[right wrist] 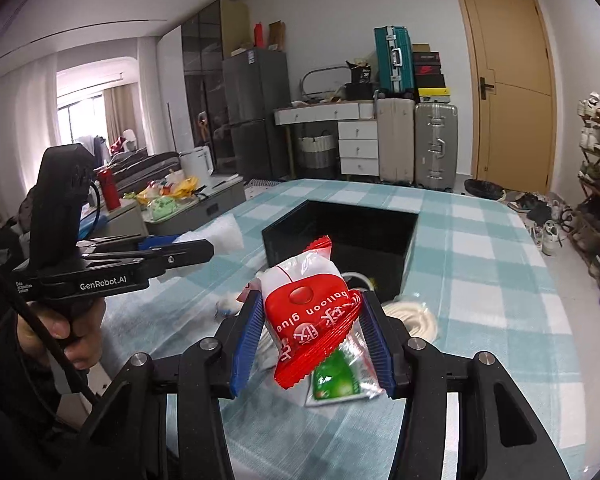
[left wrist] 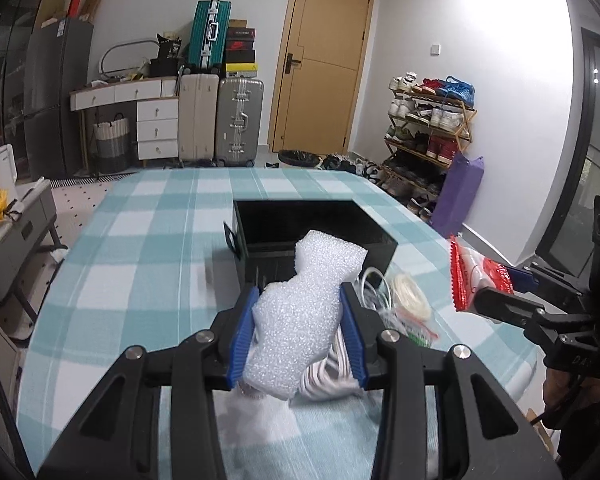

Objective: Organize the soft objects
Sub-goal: 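Carry the foam piece and red packet over the black box with both tools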

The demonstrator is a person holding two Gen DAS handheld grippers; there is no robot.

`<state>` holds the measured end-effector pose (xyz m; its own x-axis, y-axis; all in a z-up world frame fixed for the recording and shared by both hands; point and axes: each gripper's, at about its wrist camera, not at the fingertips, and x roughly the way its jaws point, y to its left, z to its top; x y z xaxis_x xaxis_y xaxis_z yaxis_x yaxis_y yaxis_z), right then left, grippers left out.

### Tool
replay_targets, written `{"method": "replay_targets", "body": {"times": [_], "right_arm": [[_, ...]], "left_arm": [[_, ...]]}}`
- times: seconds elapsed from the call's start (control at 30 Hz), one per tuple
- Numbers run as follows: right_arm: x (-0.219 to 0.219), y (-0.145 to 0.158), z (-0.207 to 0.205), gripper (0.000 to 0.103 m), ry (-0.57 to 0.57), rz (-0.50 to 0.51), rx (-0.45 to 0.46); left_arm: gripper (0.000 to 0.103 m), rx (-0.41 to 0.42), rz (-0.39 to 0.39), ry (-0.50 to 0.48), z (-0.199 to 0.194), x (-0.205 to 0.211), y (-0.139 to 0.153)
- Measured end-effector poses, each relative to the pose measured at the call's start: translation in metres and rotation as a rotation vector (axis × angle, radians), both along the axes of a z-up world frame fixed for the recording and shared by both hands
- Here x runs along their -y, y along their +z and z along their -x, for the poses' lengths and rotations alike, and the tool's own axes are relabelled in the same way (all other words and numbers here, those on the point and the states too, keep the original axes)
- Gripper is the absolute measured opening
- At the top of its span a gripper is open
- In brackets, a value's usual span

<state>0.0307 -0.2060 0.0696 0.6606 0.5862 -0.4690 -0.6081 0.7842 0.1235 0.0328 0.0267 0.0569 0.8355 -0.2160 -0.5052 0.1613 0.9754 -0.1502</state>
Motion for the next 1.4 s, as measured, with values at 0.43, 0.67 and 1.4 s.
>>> {"method": "replay_targets", "body": {"times": [0.43, 0.67, 1.4], "right_arm": [[0.002, 0.034, -0.039, 0.049, -0.047, -0.014, 0.007], [-0.004, 0.042, -0.064, 0.049, -0.057, -0.008, -0.003], [-0.02, 0.03, -0.134, 0.049, -0.067, 0.027, -0.079]], "left_arm": [[0.039, 0.035, -0.019, 0.022, -0.04, -0.003, 0.029], [0.039, 0.014, -0.018, 0.027, -0.063, -0.002, 0.027], [0.039, -0.054, -0.046, 0.036, -0.124, 0.006, 0.012]]}}
